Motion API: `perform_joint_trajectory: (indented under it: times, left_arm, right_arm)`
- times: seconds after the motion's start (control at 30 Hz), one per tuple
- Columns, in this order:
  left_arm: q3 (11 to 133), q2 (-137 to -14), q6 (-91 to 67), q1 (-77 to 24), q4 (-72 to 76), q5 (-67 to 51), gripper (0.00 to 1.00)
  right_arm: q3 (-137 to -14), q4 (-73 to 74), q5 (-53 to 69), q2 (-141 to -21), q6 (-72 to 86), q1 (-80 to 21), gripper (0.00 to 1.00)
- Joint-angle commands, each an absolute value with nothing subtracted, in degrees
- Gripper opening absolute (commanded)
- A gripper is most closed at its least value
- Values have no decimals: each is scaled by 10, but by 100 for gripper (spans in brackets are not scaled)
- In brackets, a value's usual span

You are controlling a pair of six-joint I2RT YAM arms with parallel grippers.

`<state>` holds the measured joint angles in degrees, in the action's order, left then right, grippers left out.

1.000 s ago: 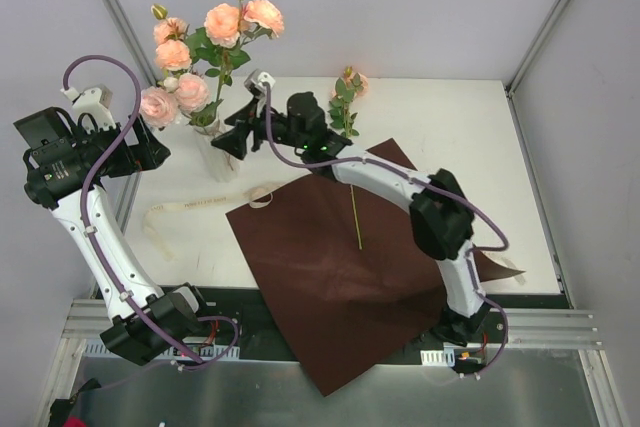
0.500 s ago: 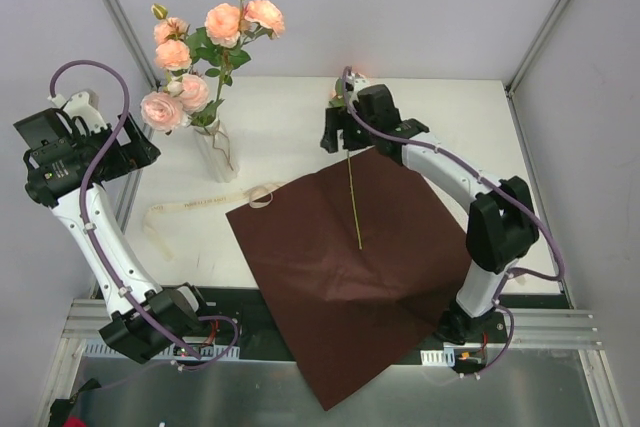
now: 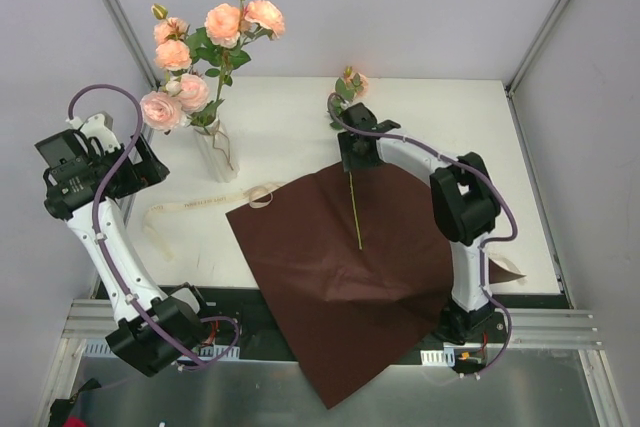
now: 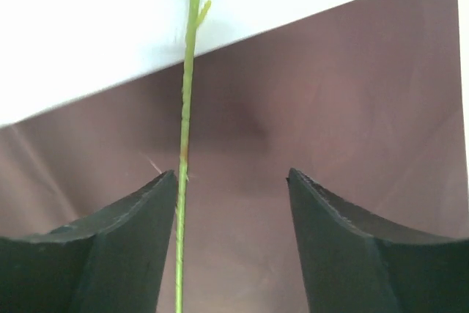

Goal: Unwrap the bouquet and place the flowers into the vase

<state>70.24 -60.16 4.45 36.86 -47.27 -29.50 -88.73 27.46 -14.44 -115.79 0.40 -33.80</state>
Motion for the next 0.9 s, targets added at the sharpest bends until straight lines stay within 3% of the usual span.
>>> perform_joint_trajectory:
  times: [0.0,0.07,0.1,0.27,0.4,0.87]
  left_arm:
    - [686,-589,67,373,-445,-299,99]
    - [680,-590,68,372,-442,-300,99]
    - [679,-589,68,373,-440,-301,99]
    - [670,-589,70,373,-436,-310,99]
    - [666,-587,74,373,-436,-315,99]
    - [656,-578,83,373,-435,-328,99]
  right_arm:
    - [-957,307,-167,-1197,4,-337,46]
    - [-967,306,-164,-1214,4,-337,36]
    - [-969,306,-163,-1219,4,-337,36]
    - [-972,293,-147,-1239,7,-336,42]
    - [-967,277,-133,-1241,10,-337,55]
    - [-943,235,-154,-1176,39,-343,55]
